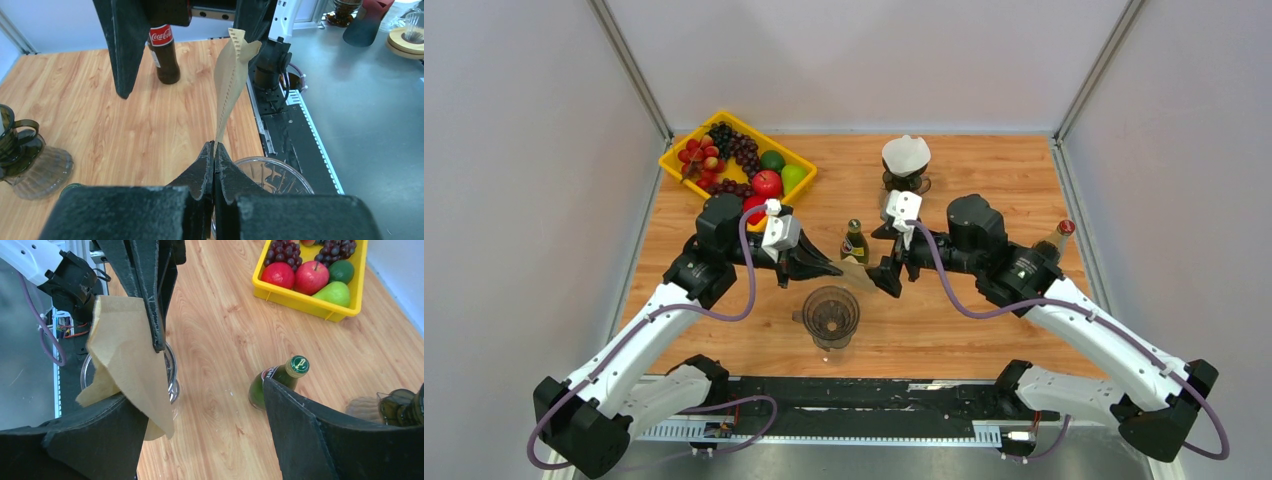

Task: Place the coffee filter in the dripper

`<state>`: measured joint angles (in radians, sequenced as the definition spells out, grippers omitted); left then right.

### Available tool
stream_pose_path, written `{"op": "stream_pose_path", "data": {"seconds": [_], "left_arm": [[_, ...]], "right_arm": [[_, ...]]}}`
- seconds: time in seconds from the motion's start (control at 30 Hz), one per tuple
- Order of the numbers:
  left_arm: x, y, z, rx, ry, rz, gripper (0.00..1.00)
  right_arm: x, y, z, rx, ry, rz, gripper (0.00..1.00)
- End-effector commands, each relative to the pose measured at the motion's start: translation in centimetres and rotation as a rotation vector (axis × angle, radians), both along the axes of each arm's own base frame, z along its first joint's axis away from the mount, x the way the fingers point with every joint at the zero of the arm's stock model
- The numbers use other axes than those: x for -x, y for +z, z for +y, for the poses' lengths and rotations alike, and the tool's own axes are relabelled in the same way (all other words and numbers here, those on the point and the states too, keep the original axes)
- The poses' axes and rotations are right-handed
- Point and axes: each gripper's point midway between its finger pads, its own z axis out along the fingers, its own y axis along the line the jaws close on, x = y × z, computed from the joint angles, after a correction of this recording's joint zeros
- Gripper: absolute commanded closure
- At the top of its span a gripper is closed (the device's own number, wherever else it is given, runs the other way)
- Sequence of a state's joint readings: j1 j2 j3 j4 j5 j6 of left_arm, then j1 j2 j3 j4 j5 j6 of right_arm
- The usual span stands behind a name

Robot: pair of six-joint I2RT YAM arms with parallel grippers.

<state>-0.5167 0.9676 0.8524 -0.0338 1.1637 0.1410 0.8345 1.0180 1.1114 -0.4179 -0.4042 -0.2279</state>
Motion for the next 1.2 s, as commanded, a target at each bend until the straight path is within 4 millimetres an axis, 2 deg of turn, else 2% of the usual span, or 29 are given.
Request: {"op": "stream_pose_path", "data": {"seconds": [0.0, 0.1, 0.2, 0.43, 0.47, 0.6, 0.63, 0.67, 0.77, 0.9, 0.93, 0.97, 1.0, 1.03, 1.07, 1.13, 1.17], "left_arm": [[0.7, 1.9, 0.0, 0.041, -0.048, -0.074, 1.0], [0.9, 2.0, 0.1, 0.042, -0.049, -0.072, 1.0], [0.8, 2.3, 0.1, 0.055, -0.05, -0.093, 1.0], [1.0, 2.6, 0.0, 0.067, -0.058, -0.088, 1.0], [1.0, 2.7, 0.0, 0.071, -0.059, -0.088, 1.0], [1.0, 3.0, 0.0, 0.081, -0.045, -0.085, 1.0], [1.0, 3.0, 0.0, 0.082, -0.042, -0.085, 1.0], [0.8, 3.0, 0.0, 0.085, -0.031, -0.08, 1.0], [0.4, 3.2, 0.0, 0.097, 0.003, -0.067, 0.99], [-1.2, 3.7, -0.1, 0.111, 0.117, -0.014, 0.84], [-1.4, 3.7, 0.0, 0.112, 0.136, 0.003, 0.73], [-2.0, 3.8, 0.0, 0.116, 0.173, 0.01, 0.67], [-2.2, 3.9, 0.1, 0.119, 0.194, 0.027, 0.46], [-3.0, 4.0, 0.3, 0.124, 0.25, 0.037, 0.33], [-3.3, 4.1, 0.4, 0.127, 0.282, 0.059, 0.11], [-4.7, 4.5, 1.0, 0.139, 0.397, 0.102, 0.02], [-5.8, 4.6, 1.5, 0.147, 0.477, 0.139, 0.01]], "right_arm": [[-0.1, 1.2, 1.0, -0.039, 0.027, 0.009, 0.15], [-0.2, 1.4, 1.4, -0.052, 0.032, 0.018, 0.16], [0.5, 1.6, 1.9, -0.071, 0.082, 0.022, 0.21], [1.5, 1.8, 2.4, -0.101, 0.136, 0.047, 0.41], [1.5, 1.9, 2.4, -0.106, 0.137, 0.047, 0.46], [1.9, 2.1, 2.5, -0.121, 0.155, 0.054, 0.76], [2.0, 2.2, 2.6, -0.126, 0.162, 0.058, 0.85], [2.1, 2.4, 2.6, -0.132, 0.16, 0.065, 0.98], [1.8, 2.9, 2.5, -0.159, 0.125, 0.083, 1.0], [0.0, 3.1, 1.7, -0.184, -0.018, 0.1, 1.0], [-0.7, 3.1, 1.4, -0.187, -0.062, 0.095, 1.0], [-1.1, 3.2, 1.0, -0.2, -0.108, 0.113, 1.0], [-1.7, 3.3, 0.6, -0.211, -0.156, 0.125, 1.0], [-2.3, 3.4, 0.2, -0.22, -0.206, 0.127, 1.0], [-2.8, 3.5, -0.3, -0.233, -0.255, 0.134, 1.0], [-4.1, 3.5, -1.4, -0.258, -0.369, 0.153, 1.0], [-4.5, 3.5, -1.8, -0.273, -0.417, 0.166, 1.0]]}}
